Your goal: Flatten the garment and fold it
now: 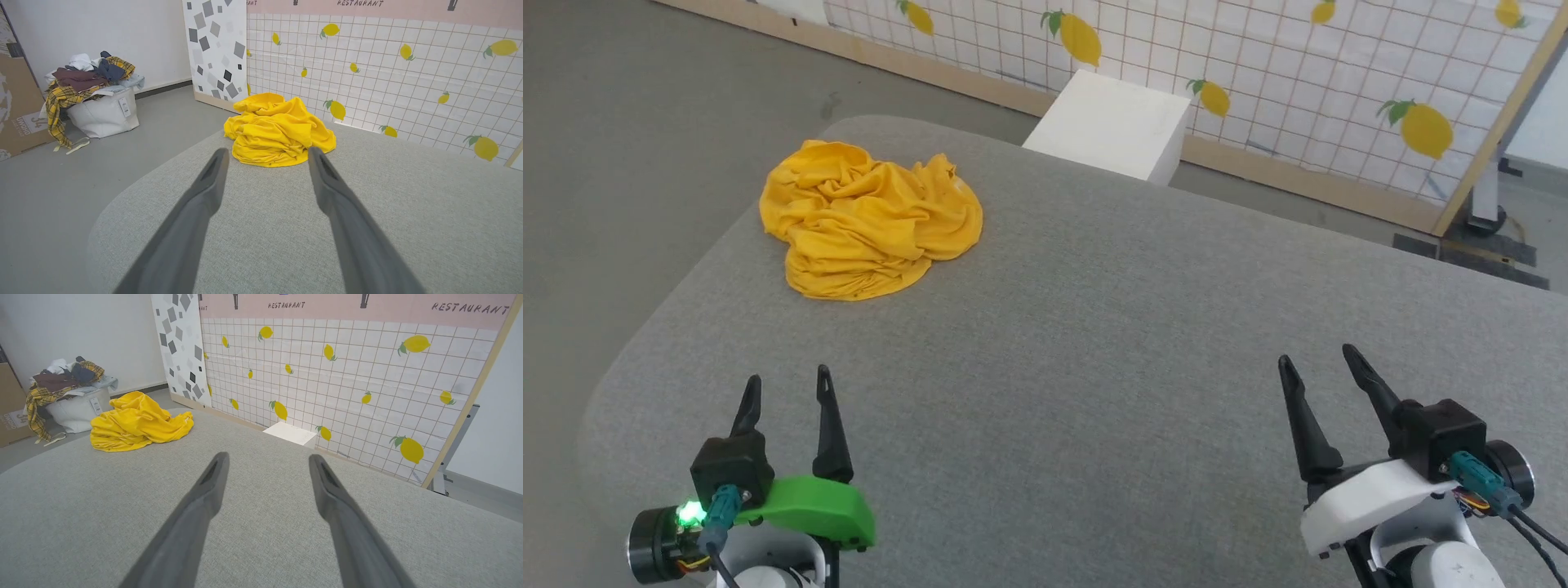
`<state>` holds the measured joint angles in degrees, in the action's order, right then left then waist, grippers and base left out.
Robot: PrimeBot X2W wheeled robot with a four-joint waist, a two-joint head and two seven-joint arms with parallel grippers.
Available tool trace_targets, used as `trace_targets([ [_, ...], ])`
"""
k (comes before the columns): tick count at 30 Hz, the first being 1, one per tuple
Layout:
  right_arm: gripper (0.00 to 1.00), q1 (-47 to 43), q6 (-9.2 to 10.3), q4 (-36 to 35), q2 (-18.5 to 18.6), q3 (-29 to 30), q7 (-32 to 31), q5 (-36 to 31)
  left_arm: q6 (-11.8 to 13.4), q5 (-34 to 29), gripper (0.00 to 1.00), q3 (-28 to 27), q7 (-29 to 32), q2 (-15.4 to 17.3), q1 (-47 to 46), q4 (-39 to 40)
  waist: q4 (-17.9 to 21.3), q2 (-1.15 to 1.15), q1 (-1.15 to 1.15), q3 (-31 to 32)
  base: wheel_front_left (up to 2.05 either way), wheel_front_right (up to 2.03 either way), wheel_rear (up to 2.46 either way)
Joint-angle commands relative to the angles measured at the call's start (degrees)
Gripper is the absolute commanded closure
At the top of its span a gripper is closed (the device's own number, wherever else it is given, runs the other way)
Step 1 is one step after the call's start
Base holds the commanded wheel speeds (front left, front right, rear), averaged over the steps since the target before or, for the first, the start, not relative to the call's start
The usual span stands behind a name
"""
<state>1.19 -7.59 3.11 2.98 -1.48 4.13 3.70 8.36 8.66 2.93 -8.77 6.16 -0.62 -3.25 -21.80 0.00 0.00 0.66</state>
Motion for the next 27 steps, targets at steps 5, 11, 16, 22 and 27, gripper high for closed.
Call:
trace_targets([
  [5, 0.00, 0.93, 0.07, 0.28, -0.06, -0.18, 0.73, 0.56, 1.00, 1.13, 0.00, 0.20, -1.24, 0.89, 1.06, -0.40, -1.80, 0.00, 0.00, 0.02, 0.00, 0.00, 0.00],
  [11, 0.00, 1.02, 0.07, 0.18, -0.07, -0.32, 0.92, 0.76, 1.66, 1.89, 0.00, 0.44, -1.96, 1.25, 1.17, -0.67, -3.64, 0.00, 0.00, -0.06, 0.00, 0.00, 0.00],
  [16, 0.00, 1.42, 0.07, 0.41, -0.08, -0.49, 1.21, 1.03, 2.13, 2.61, 0.00, 0.71, -2.54, 1.50, 1.23, -0.76, -5.15, 0.00, 0.00, -0.24, 0.00, 0.00, 0.00],
  [22, 0.00, 1.60, 0.08, 0.74, -0.08, -0.56, 1.64, 1.38, 2.58, 3.49, 0.00, 0.96, -3.26, 1.92, 1.31, -1.04, -7.02, 0.00, 0.00, -0.16, 0.00, 0.00, 0.00],
  [27, 0.00, 1.37, 0.08, 0.92, -0.09, -0.24, 2.06, 1.72, 3.73, 4.20, 0.00, 1.80, -4.11, 2.22, 1.39, -1.00, -10.56, 0.00, 0.00, 0.23, 0.00, 0.00, 0.00],
])
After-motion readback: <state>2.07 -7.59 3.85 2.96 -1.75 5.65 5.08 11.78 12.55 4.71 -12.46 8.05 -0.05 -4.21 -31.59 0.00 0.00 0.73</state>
